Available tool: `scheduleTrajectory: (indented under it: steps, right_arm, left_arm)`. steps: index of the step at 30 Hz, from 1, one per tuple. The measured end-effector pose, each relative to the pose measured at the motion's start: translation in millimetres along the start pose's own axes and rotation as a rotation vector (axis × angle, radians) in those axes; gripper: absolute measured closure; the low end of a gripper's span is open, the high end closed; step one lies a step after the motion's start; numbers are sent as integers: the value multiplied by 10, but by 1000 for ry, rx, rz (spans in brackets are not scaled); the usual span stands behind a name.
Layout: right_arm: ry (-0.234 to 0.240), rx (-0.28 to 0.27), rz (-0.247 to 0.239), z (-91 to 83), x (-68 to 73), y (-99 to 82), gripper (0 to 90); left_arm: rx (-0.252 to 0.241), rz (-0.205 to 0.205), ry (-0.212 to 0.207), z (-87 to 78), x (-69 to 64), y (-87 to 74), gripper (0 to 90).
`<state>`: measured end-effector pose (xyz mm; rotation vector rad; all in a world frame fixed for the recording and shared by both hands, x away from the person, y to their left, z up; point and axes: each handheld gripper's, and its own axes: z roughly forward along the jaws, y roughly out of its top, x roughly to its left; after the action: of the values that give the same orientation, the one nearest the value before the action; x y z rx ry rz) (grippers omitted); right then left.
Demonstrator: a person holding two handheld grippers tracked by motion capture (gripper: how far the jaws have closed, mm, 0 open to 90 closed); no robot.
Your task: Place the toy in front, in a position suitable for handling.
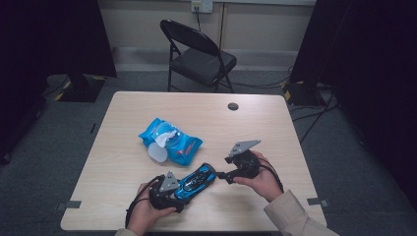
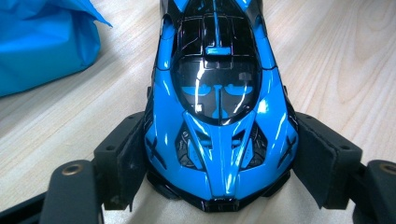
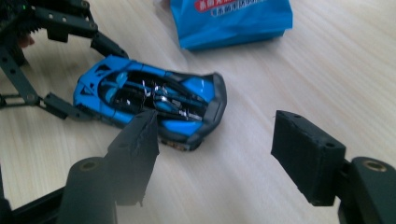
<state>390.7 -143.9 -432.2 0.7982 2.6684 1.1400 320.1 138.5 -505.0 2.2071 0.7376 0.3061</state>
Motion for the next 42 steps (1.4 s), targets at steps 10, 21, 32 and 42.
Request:
scheduleTrajectory:
  steps: [10,21,32,42]
  right_arm:
    - [8,-30,12,65,-30,329,331]
    - [3,-50,5,153,-21,647,341]
    - [9,-58,-23,264,42,897,359]
    - [12,-66,-26,370,66,1049,374]
  left_arm:
    - [0,0,0,0,0,0,249]
    - [-2,-3,0,1,-1,0,249]
    - [-2,0,0,1,1,1,249]
    - [-3,-2,-2,2,2,1,250]
